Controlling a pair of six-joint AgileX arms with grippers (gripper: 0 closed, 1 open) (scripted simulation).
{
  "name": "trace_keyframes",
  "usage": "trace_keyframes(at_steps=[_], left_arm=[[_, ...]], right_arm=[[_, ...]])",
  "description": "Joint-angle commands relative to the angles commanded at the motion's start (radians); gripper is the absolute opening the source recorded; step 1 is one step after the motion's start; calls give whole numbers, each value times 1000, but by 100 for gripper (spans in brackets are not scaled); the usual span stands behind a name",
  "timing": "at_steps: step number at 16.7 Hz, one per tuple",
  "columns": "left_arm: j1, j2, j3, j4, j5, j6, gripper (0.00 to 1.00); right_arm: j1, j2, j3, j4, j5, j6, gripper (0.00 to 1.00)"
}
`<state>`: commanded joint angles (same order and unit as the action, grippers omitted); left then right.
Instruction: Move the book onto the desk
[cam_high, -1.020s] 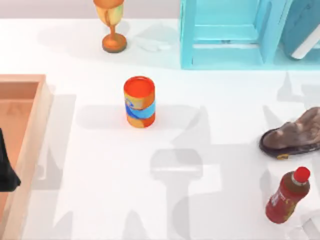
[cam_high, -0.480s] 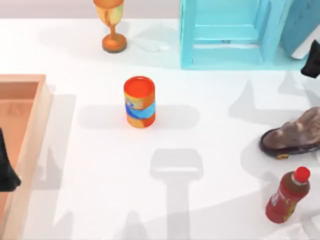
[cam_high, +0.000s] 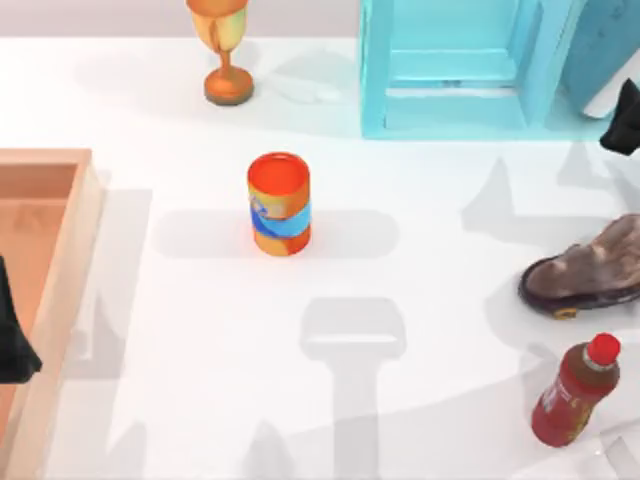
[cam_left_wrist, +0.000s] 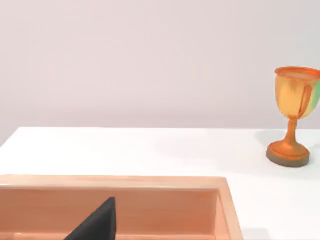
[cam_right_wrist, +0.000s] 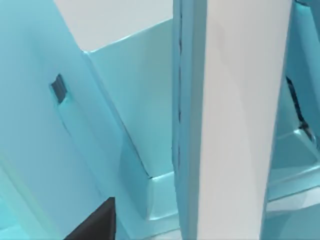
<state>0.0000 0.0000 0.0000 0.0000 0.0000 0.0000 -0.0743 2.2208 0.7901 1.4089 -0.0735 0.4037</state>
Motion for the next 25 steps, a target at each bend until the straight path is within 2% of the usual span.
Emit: trace_keyframes(at_steps=[12, 18, 25], left_arm=[[0, 0, 0, 0, 0, 0, 100], [0, 0, 0, 0, 0, 0, 100], [0, 0, 0, 0, 0, 0, 100]], right_arm=[[12, 181, 432, -250, 16, -1, 100], [17, 203, 466, -263, 21, -1, 100], [17, 203, 466, -263, 21, -1, 47]])
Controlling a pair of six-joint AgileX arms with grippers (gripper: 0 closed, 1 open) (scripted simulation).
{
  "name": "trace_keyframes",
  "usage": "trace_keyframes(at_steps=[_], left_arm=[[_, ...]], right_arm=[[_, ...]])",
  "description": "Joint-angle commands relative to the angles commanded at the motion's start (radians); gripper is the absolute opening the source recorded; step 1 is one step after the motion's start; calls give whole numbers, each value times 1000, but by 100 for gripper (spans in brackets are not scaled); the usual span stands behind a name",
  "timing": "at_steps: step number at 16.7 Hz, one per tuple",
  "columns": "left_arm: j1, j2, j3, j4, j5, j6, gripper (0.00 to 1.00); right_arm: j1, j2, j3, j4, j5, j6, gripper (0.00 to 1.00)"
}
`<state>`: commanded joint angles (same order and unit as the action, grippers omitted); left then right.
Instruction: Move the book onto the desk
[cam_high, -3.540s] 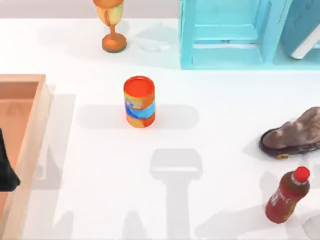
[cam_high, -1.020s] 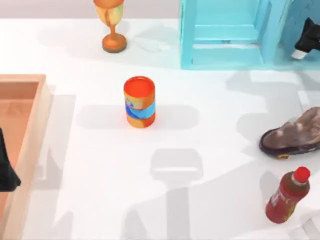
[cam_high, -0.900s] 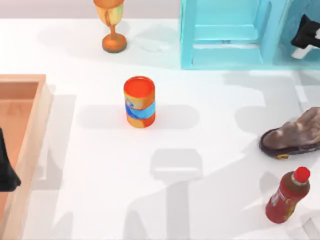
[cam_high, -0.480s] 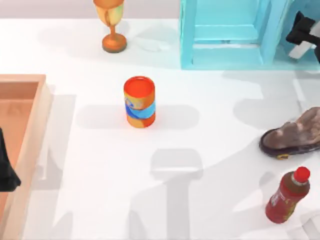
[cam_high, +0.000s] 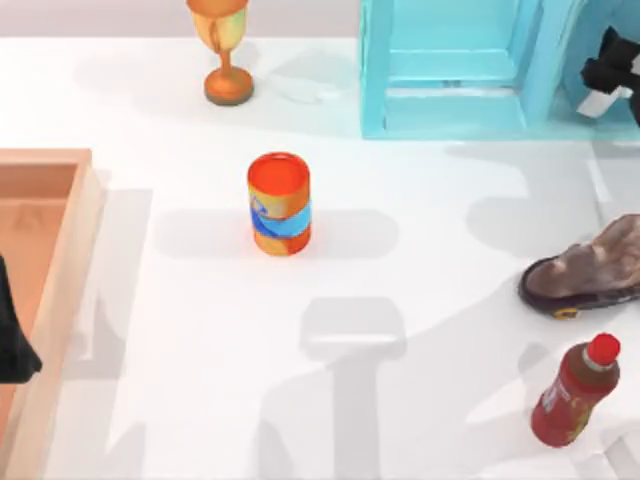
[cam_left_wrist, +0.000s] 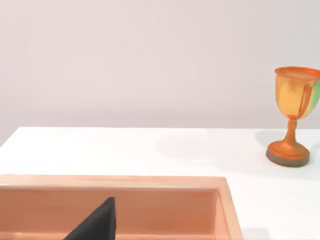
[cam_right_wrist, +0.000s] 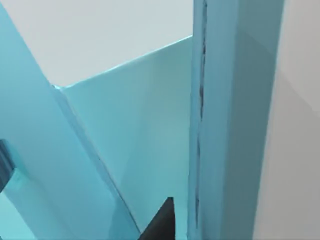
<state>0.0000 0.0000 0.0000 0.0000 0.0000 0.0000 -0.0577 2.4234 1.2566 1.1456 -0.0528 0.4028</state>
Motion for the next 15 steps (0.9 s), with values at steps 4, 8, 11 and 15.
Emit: trace_keyframes(at_steps=[4, 8, 11, 15], left_arm=[[0, 0, 0, 0, 0, 0, 100], [0, 0, 0, 0, 0, 0, 100], [0, 0, 0, 0, 0, 0, 100], [0, 0, 0, 0, 0, 0, 100]], right_arm=[[0, 0, 0, 0, 0, 0, 17], [0, 0, 0, 0, 0, 0, 0], [0, 0, 0, 0, 0, 0, 0], [5, -1, -2, 0, -2, 3, 0]])
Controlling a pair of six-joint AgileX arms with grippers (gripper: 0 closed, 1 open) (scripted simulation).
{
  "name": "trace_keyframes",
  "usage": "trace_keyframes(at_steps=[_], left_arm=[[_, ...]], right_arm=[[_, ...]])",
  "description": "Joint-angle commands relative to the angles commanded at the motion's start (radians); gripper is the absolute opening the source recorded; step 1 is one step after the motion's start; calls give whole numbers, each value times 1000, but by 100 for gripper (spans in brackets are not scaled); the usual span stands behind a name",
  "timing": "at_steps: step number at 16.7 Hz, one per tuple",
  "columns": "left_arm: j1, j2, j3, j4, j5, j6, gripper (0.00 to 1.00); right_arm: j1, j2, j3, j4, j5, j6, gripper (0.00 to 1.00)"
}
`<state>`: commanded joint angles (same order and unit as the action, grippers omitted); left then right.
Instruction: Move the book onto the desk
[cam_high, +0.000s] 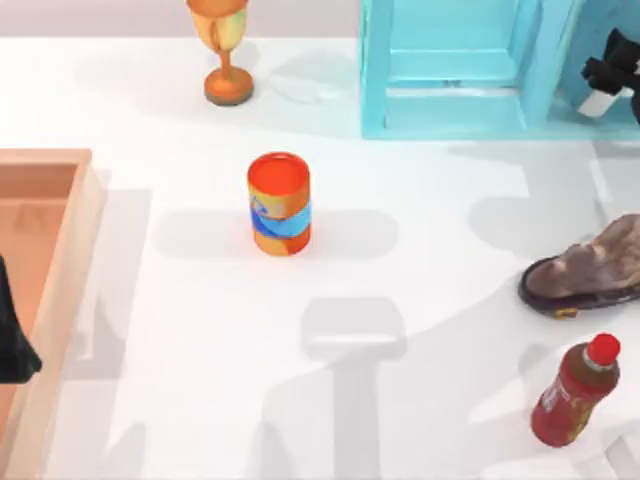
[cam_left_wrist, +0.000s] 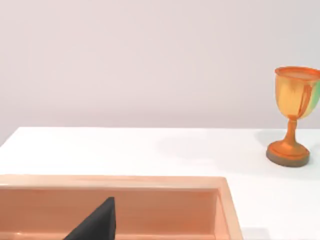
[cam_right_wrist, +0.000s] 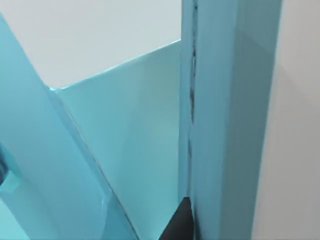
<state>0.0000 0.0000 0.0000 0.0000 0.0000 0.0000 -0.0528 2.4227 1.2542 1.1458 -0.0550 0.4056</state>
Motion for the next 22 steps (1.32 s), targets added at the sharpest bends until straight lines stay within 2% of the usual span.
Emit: trace_keyframes(at_steps=[3, 7, 17, 22], left_arm=[[0, 0, 0, 0, 0, 0, 100], [0, 0, 0, 0, 0, 0, 100], [0, 0, 0, 0, 0, 0, 100], [0, 0, 0, 0, 0, 0, 100]], right_arm=[[6, -25, -29, -28, -9, -11, 0], [5, -178, -176, -183, -19, -14, 0], [-25, -1012, -476, -506, -19, 14, 0], [-23, -1198, -580, -617, -37, 6, 0]])
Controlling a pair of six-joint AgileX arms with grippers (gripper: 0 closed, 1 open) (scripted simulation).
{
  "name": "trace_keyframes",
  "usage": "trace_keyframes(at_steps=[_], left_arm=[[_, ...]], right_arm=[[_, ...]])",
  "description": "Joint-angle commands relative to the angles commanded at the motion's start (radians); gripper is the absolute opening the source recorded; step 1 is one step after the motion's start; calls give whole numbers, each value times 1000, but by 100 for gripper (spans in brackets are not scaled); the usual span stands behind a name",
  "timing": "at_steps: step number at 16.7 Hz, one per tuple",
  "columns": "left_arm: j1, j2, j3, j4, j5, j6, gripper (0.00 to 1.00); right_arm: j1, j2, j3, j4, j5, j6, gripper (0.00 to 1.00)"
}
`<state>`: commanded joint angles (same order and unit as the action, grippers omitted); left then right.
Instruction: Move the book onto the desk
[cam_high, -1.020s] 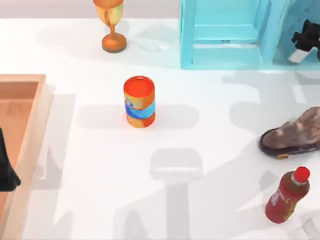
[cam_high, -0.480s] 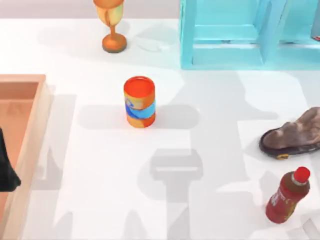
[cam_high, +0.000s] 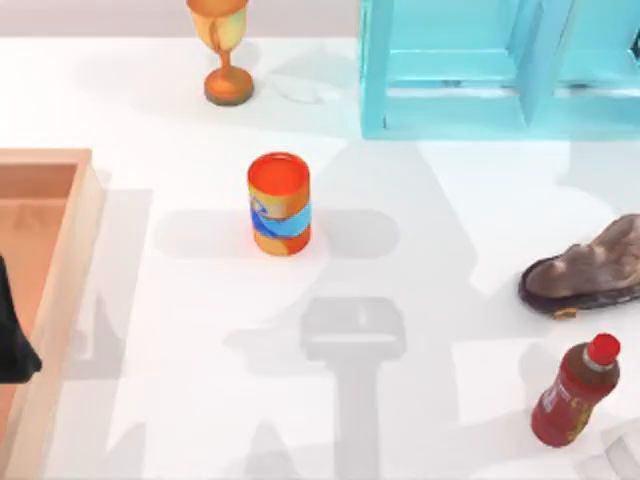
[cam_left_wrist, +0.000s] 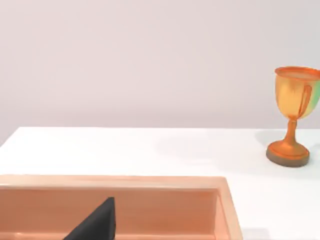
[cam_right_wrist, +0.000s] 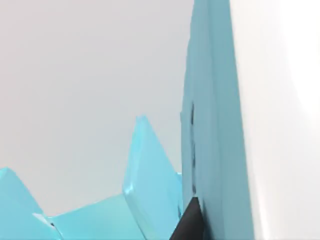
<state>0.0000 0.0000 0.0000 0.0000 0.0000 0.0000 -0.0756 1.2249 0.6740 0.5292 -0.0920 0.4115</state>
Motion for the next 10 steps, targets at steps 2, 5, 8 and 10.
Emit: trace_keyframes(at_steps=[2, 5, 8, 10], left_arm=[[0, 0, 0, 0, 0, 0, 100], [0, 0, 0, 0, 0, 0, 100], [0, 0, 0, 0, 0, 0, 100], [0, 0, 0, 0, 0, 0, 100]], right_arm=[[1, -5, -3, -3, -2, -2, 0], [1, 1, -3, -2, -1, -1, 0], [33, 26, -3, -9, 25, -33, 0], [108, 77, -2, -22, 83, -105, 0]])
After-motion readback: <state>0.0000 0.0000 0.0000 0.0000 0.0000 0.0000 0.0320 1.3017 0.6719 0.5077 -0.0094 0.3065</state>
